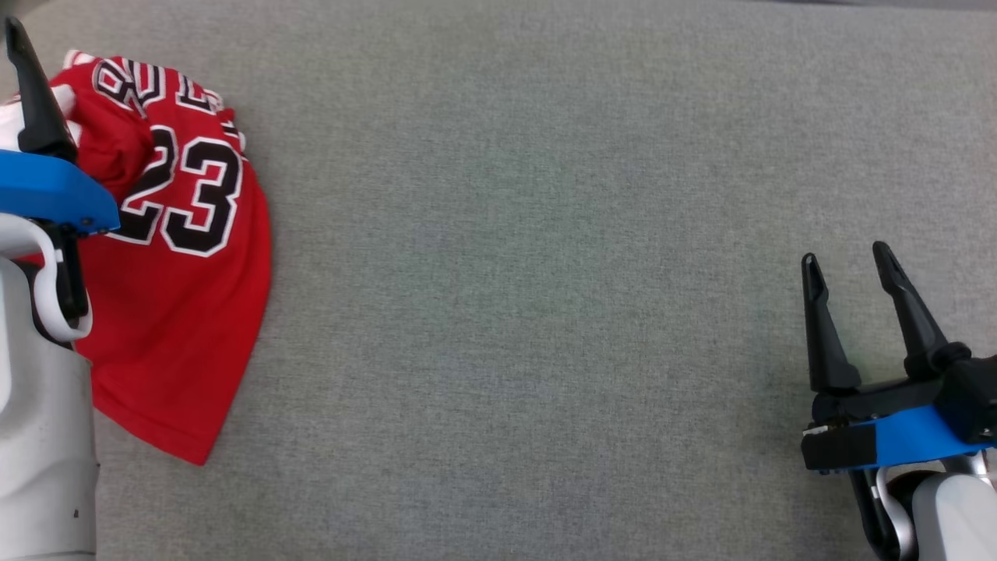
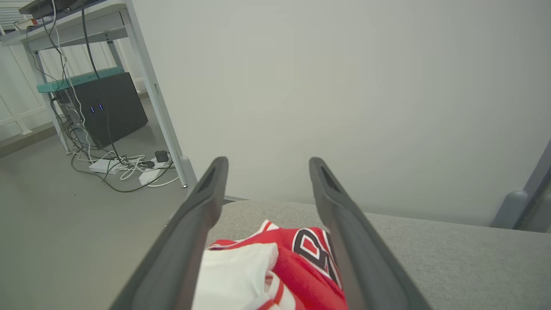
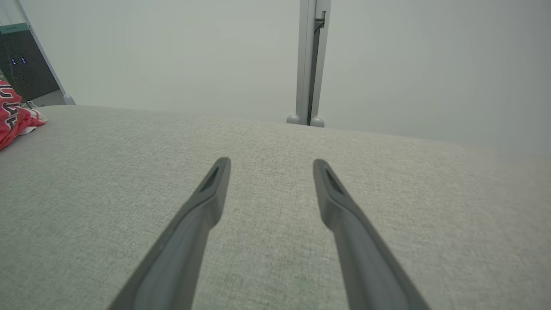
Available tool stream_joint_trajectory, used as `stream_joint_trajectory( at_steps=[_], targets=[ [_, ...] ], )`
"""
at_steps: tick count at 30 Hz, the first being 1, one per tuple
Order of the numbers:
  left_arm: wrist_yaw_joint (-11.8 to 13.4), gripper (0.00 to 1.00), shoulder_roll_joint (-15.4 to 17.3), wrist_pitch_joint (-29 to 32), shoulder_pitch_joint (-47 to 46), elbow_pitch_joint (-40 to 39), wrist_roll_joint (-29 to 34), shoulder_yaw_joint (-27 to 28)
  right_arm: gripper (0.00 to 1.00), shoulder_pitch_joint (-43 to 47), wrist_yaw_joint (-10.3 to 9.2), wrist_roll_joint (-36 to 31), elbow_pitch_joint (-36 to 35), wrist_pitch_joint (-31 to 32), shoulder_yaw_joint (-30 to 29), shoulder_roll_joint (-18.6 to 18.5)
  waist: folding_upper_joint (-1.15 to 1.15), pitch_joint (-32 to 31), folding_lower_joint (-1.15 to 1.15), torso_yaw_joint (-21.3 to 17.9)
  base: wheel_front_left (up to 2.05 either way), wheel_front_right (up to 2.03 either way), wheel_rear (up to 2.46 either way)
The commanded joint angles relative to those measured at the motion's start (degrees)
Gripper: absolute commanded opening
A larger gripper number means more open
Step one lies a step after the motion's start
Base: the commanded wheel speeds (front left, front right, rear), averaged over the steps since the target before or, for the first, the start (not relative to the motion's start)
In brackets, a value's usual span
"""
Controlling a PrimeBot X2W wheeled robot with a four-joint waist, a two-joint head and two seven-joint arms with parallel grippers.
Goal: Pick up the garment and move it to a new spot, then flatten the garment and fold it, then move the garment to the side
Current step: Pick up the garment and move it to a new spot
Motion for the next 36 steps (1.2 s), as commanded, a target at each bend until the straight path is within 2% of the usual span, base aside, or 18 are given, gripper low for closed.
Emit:
stream_joint_trajectory(
  at_steps=[1,6,15,16,17,18,28,36],
  targets=[
    [-0.18,1.0,0.77,0.59,-1.37,2.44,-0.19,0.07,1.0,-0.62,0.03,0.46,-0.79,0.21,-0.24,-0.45,0.0,0.8,-0.02,-0.56,0.0,0.0,0.0],
    [0.13,1.0,0.21,3.23,-2.01,11.37,-1.28,0.03,1.0,-1.04,0.03,0.66,-1.74,0.14,-0.92,-0.95,0.0,2.03,-0.02,-1.2,0.0,0.0,0.0],
    [-1.27,1.0,-0.1,6.92,-3.19,22.67,-4.8,1.31,1.0,-1.51,0.03,0.86,-1.14,-0.04,0.2,-0.57,0.0,2.27,-0.02,-1.96,0.0,0.0,0.0],
    [-1.35,0.93,0.07,7.19,-3.36,23.56,-4.91,1.23,1.0,-1.67,0.02,0.99,-1.05,-0.09,0.3,-0.64,0.0,2.26,-0.02,-2.17,0.0,0.0,0.0],
    [-1.37,0.31,0.15,7.01,-3.49,24.29,-5.11,1.25,1.0,-1.8,0.02,1.0,-0.96,-0.22,0.43,-0.69,0.0,2.15,-0.02,-2.47,0.0,0.0,0.0],
    [-1.58,0.0,0.07,6.29,-3.73,24.7,-5.53,1.47,1.0,-1.79,0.03,1.02,-0.85,-0.23,0.39,-0.73,0.0,2.02,-0.02,-2.66,0.0,0.0,0.0],
    [-1.75,0.0,2.58,-4.53,-7.49,21.92,-3.16,-0.19,1.0,-0.82,0.03,1.55,2.28,-1.7,0.05,0.64,0.0,-2.76,-0.02,-4.04,0.0,0.0,0.0],
    [-2.68,0.0,2.21,-7.05,-12.58,10.44,-0.95,-3.61,1.0,0.1,0.03,2.43,5.59,-3.2,0.83,2.15,0.0,-8.29,-0.02,-5.92,0.0,0.0,0.0]
  ],
)
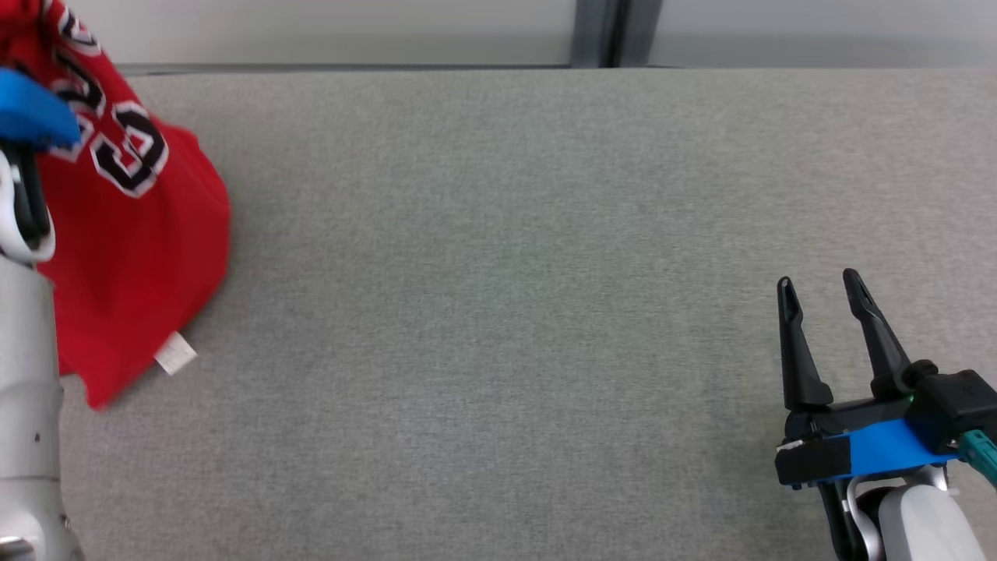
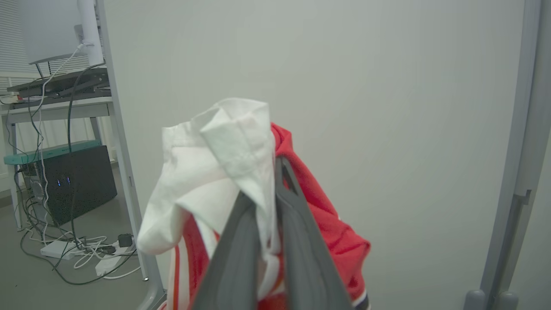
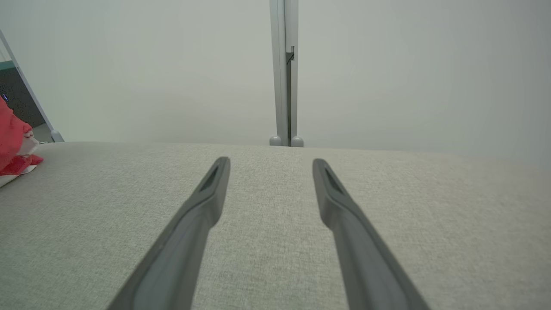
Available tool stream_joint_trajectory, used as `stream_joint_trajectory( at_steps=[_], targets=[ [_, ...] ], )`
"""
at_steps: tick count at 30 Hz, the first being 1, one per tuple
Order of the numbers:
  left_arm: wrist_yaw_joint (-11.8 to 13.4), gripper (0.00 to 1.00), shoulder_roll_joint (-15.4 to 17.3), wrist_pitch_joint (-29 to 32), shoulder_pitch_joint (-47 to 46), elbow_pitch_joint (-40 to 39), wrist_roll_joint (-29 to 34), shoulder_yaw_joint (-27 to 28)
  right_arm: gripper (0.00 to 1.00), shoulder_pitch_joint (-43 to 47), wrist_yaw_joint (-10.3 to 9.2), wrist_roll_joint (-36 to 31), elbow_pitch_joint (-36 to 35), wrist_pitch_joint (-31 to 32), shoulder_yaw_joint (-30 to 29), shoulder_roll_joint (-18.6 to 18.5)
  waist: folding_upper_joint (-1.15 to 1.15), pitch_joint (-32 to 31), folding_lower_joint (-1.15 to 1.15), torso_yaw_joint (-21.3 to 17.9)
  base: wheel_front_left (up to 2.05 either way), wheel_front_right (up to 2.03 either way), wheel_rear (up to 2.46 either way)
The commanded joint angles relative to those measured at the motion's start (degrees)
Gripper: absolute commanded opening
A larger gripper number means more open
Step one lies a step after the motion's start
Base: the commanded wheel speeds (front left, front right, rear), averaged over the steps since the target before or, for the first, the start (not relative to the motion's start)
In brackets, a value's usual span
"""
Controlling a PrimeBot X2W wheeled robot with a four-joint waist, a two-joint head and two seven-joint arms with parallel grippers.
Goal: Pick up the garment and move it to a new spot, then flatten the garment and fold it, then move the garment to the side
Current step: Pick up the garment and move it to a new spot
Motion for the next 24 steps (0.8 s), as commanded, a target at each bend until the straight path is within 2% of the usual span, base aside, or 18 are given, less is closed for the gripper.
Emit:
stream_joint_trajectory(
  at_steps=[1,5,13,19,24],
  targets=[
    [-0.58,0.0,-0.63,0.09,-2.16,-3.55,0.56,-1.13,1.0,0.33,0.01,0.47,0.77,-0.51,0.2,0.46,0.0,-1.91,0.0,-1.8,0.0,0.0,0.0],
    [-1.01,0.0,-1.28,1.75,-4.33,-9.43,1.48,-3.28,1.0,0.3,0.01,1.07,1.59,-1.04,0.57,0.82,0.0,-2.92,0.0,-3.66,0.0,0.0,0.0],
    [-2.09,0.0,-4.02,8.52,-9.57,-22.75,2.84,-8.95,1.0,-0.4,0.01,3.64,3.9,-1.81,1.54,1.09,0.0,-3.18,0.0,-11.01,0.0,0.0,0.0],
    [-2.49,0.0,-7.45,10.91,-11.02,-25.98,2.63,-12.84,1.0,-1.37,0.01,6.34,4.27,-1.95,1.96,1.1,0.0,-1.87,0.0,-16.47,0.0,0.0,0.0],
    [-2.8,0.0,-10.43,10.7,-6.71,-24.86,2.01,-16.27,1.0,-2.56,0.01,8.03,3.85,-1.96,2.38,1.12,0.0,-0.89,0.0,-18.99,0.0,0.0,0.0]
  ],
)
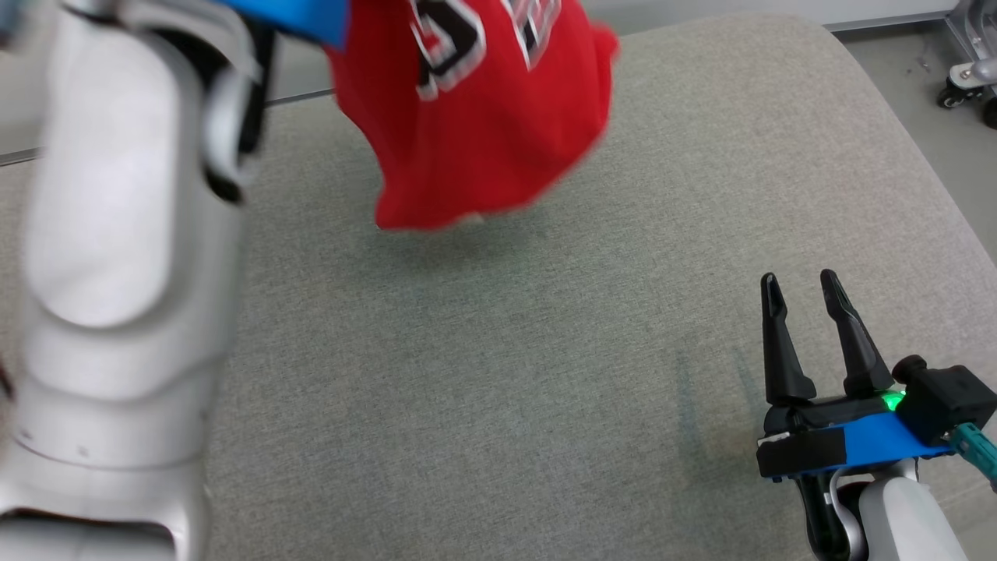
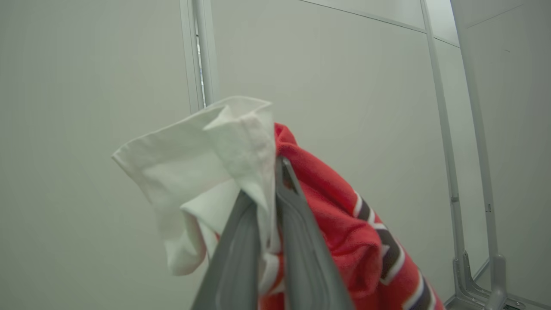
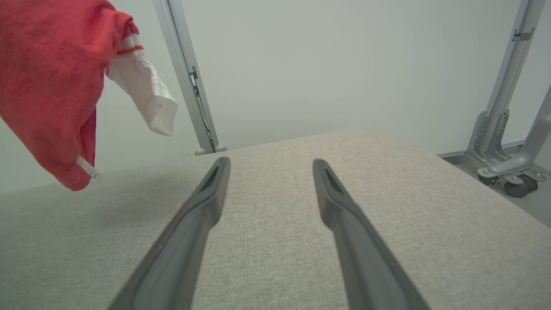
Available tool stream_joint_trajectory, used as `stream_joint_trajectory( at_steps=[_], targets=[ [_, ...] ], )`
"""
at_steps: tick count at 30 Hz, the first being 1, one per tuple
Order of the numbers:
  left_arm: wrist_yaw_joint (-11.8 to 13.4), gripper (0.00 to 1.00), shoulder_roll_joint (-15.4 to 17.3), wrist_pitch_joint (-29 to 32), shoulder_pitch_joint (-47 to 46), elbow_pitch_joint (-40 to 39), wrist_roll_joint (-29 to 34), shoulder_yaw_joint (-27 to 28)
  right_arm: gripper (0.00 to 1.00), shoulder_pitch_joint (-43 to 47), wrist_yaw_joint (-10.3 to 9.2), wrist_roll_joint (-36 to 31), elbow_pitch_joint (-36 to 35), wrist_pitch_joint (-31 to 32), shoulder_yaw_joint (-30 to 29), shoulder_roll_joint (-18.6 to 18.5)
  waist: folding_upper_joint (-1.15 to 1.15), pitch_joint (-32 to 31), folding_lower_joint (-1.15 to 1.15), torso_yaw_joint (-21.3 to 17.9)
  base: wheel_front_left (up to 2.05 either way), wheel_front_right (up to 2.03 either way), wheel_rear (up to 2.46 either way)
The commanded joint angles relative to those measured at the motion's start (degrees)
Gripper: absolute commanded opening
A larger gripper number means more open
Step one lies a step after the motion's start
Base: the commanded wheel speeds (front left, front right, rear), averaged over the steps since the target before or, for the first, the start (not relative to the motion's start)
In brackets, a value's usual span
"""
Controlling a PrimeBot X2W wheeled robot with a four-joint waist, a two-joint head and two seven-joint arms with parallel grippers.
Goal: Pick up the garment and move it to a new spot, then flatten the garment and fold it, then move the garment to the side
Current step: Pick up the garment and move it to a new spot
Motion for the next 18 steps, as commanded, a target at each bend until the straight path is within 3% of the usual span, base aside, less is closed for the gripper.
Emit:
stream_joint_trajectory(
  at_steps=[1,10,18],
  targets=[
    [-0.15,0.0,-0.45,-0.37,2.49,0.8,-0.48,-0.72,1.0,-1.0,0.03,0.49,-0.34,-0.21,0.15,0.04,0.0,0.04,0.01,-0.3,0.0,0.0,0.0],
    [1.29,0.0,-3.09,-4.29,19.22,6.27,-2.66,-4.42,1.0,0.34,0.03,-0.68,-0.56,-0.21,-1.21,0.04,0.0,0.13,0.01,1.34,0.0,0.0,0.0],
    [3.06,0.0,-1.64,-8.54,34.92,11.4,-5.8,-2.96,1.0,0.51,0.03,-1.49,-0.03,-0.21,-0.41,0.03,0.0,-1.08,0.01,3.96,0.0,0.0,0.0]
  ],
)
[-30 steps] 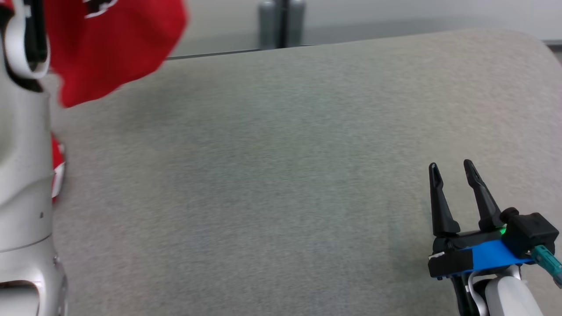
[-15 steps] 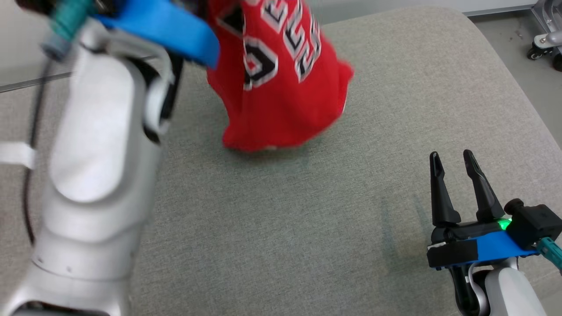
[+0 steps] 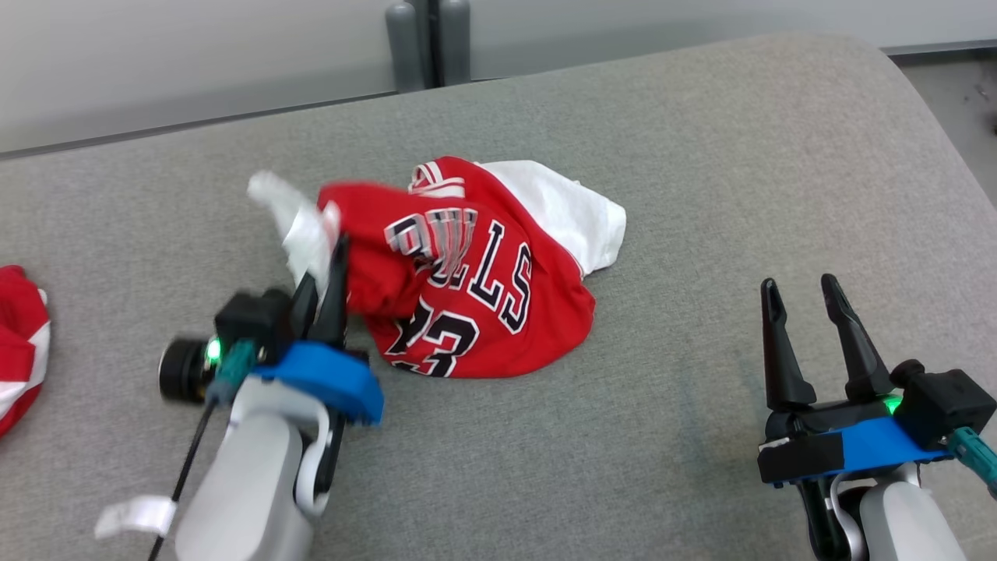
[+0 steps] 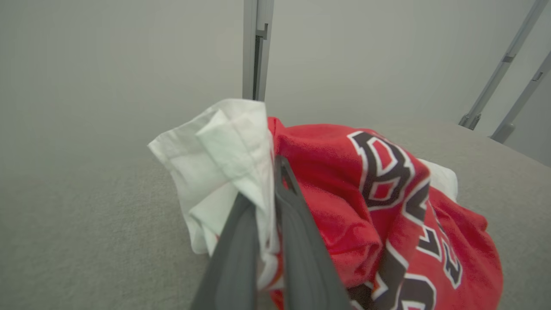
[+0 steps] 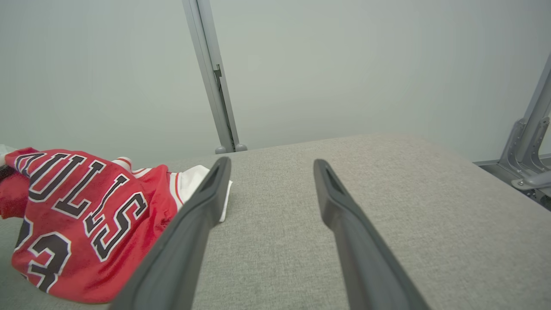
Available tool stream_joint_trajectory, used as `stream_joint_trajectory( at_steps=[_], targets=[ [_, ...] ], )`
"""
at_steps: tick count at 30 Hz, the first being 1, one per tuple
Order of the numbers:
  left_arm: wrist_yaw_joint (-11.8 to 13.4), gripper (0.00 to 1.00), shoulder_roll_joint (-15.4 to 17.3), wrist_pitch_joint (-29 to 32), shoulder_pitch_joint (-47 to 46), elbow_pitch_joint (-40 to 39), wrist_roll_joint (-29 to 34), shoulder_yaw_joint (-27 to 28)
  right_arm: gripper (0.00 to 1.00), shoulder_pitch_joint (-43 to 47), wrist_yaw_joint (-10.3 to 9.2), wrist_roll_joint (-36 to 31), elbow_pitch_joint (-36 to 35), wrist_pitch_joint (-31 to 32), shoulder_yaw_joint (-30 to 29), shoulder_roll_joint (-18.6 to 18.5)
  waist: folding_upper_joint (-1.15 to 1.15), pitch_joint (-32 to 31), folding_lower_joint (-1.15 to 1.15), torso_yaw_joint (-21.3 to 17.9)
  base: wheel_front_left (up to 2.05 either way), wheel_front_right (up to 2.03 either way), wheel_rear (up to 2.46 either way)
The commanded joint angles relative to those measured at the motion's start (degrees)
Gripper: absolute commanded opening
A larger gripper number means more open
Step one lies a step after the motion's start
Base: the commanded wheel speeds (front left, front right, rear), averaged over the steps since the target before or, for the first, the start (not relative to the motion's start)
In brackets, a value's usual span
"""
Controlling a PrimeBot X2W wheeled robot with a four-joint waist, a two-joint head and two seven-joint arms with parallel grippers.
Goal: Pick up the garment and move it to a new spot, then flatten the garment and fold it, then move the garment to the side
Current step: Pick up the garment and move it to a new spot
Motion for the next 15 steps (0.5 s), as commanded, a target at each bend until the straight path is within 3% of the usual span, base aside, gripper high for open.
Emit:
stream_joint_trajectory(
  at_steps=[1,5,7,15],
  targets=[
    [0.41,0.0,-0.05,-0.97,2.22,0.24,-0.81,0.34,1.0,0.28,0.03,-0.51,0.24,-0.19,0.08,0.0,0.0,-0.37,0.0,0.43,0.0,0.0,0.0],
    [0.81,0.0,-0.21,-2.2,7.72,1.37,-2.0,0.47,1.0,1.04,0.03,-0.82,0.65,-0.19,0.55,0.01,0.0,-1.53,0.0,1.84,0.0,0.0,0.0],
    [1.0,1.0,-0.53,-2.91,8.78,1.3,-2.21,0.43,1.0,1.37,0.03,-1.11,0.79,-0.19,0.71,-0.01,0.0,-2.17,0.0,2.66,0.0,0.0,0.0],
    [2.78,1.0,-0.7,-4.7,10.82,-2.6,-1.97,3.15,1.0,2.81,0.03,-2.0,1.54,-0.19,0.58,-0.01,0.0,-5.91,0.0,6.09,0.0,0.0,0.0]
  ],
)
